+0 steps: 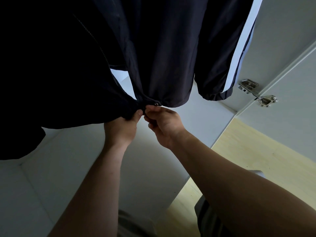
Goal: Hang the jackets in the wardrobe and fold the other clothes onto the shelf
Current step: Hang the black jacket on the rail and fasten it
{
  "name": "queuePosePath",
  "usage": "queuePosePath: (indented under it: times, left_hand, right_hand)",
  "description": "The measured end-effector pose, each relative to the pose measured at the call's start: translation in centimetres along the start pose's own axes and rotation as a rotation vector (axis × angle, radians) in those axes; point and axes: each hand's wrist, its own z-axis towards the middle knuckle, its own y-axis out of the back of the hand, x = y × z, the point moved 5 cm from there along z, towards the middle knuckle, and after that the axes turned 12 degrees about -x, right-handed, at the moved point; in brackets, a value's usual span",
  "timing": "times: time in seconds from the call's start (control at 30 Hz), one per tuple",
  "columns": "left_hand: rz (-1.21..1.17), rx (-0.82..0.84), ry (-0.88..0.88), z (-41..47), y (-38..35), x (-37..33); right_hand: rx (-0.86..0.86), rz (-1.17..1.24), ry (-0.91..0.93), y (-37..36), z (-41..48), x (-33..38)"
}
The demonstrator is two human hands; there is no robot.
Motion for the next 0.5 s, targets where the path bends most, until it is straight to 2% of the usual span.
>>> queuePosePath:
  times: [0.17,0.37,0.5]
  left_hand:
    - [0.122,0.057,-0.112,-0.25,-0.23,-0.33]
    - [0.176,-0.01,-0.244,-0.51,0.06,-0.92]
    - [0.184,-0.014,-0.237,-0.59,-0.09,-0.45]
  right_hand:
    - [-0.037,-0.042,0.032,0.28,-0.12,0.32]
    - [-0.017,-0.059,0.03,0.25,-0.34,0.33]
    - [-0.003,-0.065,0.065,-0.08,-0.71,0.33]
